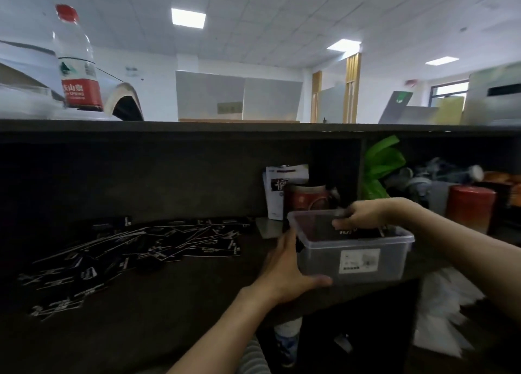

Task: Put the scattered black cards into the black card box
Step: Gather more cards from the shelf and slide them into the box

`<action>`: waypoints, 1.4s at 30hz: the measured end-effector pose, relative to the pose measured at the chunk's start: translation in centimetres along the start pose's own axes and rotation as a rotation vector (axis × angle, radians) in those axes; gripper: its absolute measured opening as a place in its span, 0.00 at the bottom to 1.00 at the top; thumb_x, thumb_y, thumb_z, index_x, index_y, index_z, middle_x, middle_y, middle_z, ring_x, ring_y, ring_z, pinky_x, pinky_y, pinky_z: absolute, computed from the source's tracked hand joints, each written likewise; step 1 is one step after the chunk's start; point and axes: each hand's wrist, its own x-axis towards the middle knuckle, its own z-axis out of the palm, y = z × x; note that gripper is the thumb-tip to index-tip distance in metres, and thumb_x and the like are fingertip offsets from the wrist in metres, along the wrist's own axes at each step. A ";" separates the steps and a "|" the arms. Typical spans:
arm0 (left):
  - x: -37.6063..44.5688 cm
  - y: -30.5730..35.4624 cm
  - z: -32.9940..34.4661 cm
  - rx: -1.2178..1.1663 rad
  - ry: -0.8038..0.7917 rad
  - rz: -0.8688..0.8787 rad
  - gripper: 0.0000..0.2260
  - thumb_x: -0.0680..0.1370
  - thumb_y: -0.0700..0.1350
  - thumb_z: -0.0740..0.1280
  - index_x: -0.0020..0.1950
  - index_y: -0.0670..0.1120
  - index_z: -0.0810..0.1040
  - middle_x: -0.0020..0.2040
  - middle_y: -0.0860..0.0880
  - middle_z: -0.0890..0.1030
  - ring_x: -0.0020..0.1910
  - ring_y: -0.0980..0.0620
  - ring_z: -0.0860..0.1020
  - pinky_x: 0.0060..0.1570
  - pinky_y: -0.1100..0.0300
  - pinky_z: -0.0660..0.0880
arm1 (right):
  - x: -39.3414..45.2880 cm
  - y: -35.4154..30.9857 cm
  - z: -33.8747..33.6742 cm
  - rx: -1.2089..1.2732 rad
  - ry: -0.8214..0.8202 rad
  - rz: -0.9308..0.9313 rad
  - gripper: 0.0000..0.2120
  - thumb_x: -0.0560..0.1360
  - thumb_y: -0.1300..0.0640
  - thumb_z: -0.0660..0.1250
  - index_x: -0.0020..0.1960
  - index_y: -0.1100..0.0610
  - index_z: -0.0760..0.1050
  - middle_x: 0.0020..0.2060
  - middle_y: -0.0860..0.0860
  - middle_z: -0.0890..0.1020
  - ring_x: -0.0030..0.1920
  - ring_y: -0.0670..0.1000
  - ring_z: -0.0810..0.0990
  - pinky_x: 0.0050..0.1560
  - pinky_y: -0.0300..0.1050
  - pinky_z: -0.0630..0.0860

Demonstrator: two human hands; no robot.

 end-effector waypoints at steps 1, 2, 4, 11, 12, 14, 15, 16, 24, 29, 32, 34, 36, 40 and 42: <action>0.1 -0.7 0.5 0.020 0.003 -0.010 0.53 0.63 0.67 0.75 0.78 0.62 0.44 0.78 0.61 0.51 0.76 0.55 0.56 0.75 0.50 0.59 | 0.3 0.1 0.2 0.007 -0.109 0.017 0.11 0.76 0.37 0.65 0.53 0.42 0.77 0.53 0.47 0.82 0.52 0.48 0.80 0.56 0.49 0.78; 0.1 -1.4 0.8 0.036 0.016 -0.006 0.52 0.64 0.66 0.75 0.78 0.62 0.45 0.78 0.62 0.50 0.77 0.56 0.55 0.75 0.50 0.59 | 0.8 -0.1 0.6 0.031 -0.206 0.047 0.13 0.74 0.38 0.68 0.55 0.41 0.77 0.52 0.48 0.83 0.51 0.50 0.82 0.53 0.51 0.80; -0.2 -2.6 1.0 0.043 0.042 0.018 0.49 0.66 0.64 0.74 0.77 0.64 0.46 0.77 0.66 0.49 0.76 0.58 0.56 0.75 0.50 0.60 | 1.6 -0.8 1.6 0.105 -0.386 0.102 0.20 0.71 0.41 0.72 0.58 0.50 0.78 0.48 0.50 0.86 0.46 0.50 0.85 0.46 0.46 0.82; -0.2 -3.7 1.1 0.023 0.121 0.103 0.46 0.65 0.63 0.76 0.74 0.66 0.50 0.74 0.71 0.51 0.72 0.61 0.62 0.69 0.58 0.66 | 2.2 -1.6 3.2 0.032 -0.409 0.046 0.10 0.78 0.41 0.64 0.49 0.46 0.76 0.46 0.43 0.81 0.40 0.39 0.82 0.36 0.34 0.77; -0.1 -3.8 1.2 0.033 0.127 0.107 0.46 0.65 0.62 0.76 0.74 0.66 0.50 0.74 0.70 0.52 0.72 0.61 0.63 0.69 0.58 0.67 | 2.3 -1.6 3.4 0.036 -0.406 0.050 0.11 0.77 0.40 0.65 0.53 0.47 0.76 0.48 0.44 0.81 0.43 0.41 0.82 0.39 0.35 0.78; -0.2 -3.7 1.2 0.067 0.139 0.112 0.46 0.65 0.63 0.76 0.74 0.65 0.52 0.74 0.69 0.53 0.71 0.59 0.65 0.68 0.57 0.69 | 2.4 -2.0 3.5 0.038 -0.387 0.062 0.20 0.77 0.39 0.65 0.63 0.49 0.74 0.52 0.47 0.80 0.50 0.46 0.80 0.48 0.40 0.78; -0.2 -3.6 1.2 0.081 0.143 0.112 0.46 0.65 0.63 0.75 0.74 0.65 0.52 0.74 0.69 0.53 0.70 0.59 0.65 0.67 0.56 0.69 | 2.5 -2.2 3.5 0.028 -0.394 0.067 0.22 0.77 0.39 0.65 0.66 0.50 0.73 0.53 0.48 0.79 0.51 0.47 0.80 0.50 0.42 0.77; -0.2 -3.6 1.1 0.089 0.145 0.109 0.45 0.65 0.63 0.75 0.75 0.64 0.52 0.74 0.69 0.53 0.70 0.59 0.65 0.67 0.56 0.69 | 2.4 -2.4 3.5 0.030 -0.407 0.067 0.22 0.77 0.39 0.64 0.65 0.50 0.72 0.52 0.47 0.79 0.50 0.47 0.79 0.50 0.42 0.77; -2.9 -3.0 -1.5 -0.053 0.121 0.016 0.36 0.71 0.63 0.70 0.75 0.61 0.57 0.72 0.65 0.57 0.65 0.61 0.69 0.66 0.57 0.71 | 1.6 -4.8 1.6 0.203 0.051 -0.074 0.06 0.77 0.52 0.69 0.52 0.53 0.80 0.47 0.54 0.84 0.45 0.52 0.85 0.43 0.49 0.81; -9.4 -8.2 -11.2 0.289 0.396 -0.072 0.15 0.78 0.51 0.67 0.65 0.53 0.74 0.61 0.58 0.71 0.57 0.60 0.75 0.59 0.63 0.73 | -0.1 -12.7 3.3 0.369 0.618 -0.401 0.06 0.78 0.52 0.67 0.44 0.42 0.75 0.39 0.45 0.81 0.35 0.41 0.81 0.30 0.32 0.71; -14.3 -12.0 -18.4 0.571 0.459 -0.297 0.14 0.79 0.49 0.67 0.64 0.50 0.76 0.60 0.52 0.75 0.59 0.53 0.76 0.59 0.61 0.72 | -0.3 -19.9 7.1 0.400 0.470 -0.547 0.07 0.78 0.53 0.66 0.44 0.41 0.76 0.39 0.43 0.80 0.39 0.35 0.80 0.32 0.33 0.73; -17.3 -14.3 -21.5 0.742 0.379 -0.511 0.20 0.79 0.53 0.64 0.70 0.49 0.72 0.68 0.47 0.73 0.67 0.48 0.72 0.66 0.55 0.69 | 0.2 -24.5 10.7 0.384 0.290 -0.576 0.07 0.78 0.54 0.66 0.44 0.43 0.78 0.40 0.42 0.81 0.40 0.40 0.80 0.39 0.35 0.75; -19.5 -15.8 -22.9 0.856 0.258 -0.615 0.25 0.81 0.59 0.59 0.74 0.49 0.67 0.74 0.46 0.68 0.73 0.47 0.65 0.72 0.53 0.62 | 0.8 -28.4 14.3 0.362 0.162 -0.593 0.08 0.79 0.55 0.65 0.44 0.45 0.78 0.42 0.41 0.80 0.44 0.41 0.79 0.46 0.38 0.76; -20.9 -16.3 -21.9 0.864 0.272 -0.507 0.23 0.80 0.62 0.55 0.69 0.52 0.74 0.65 0.49 0.76 0.67 0.50 0.70 0.68 0.56 0.64 | 1.6 -33.7 19.0 0.375 0.067 -0.609 0.04 0.79 0.54 0.65 0.48 0.45 0.78 0.47 0.45 0.81 0.49 0.45 0.80 0.53 0.43 0.77; -20.6 -16.0 -21.1 0.773 0.263 -0.439 0.19 0.80 0.60 0.58 0.68 0.54 0.75 0.60 0.50 0.75 0.63 0.50 0.71 0.65 0.56 0.66 | 2.0 -35.2 20.1 0.342 0.107 -0.572 0.08 0.78 0.47 0.65 0.50 0.50 0.80 0.51 0.49 0.82 0.54 0.50 0.80 0.57 0.48 0.77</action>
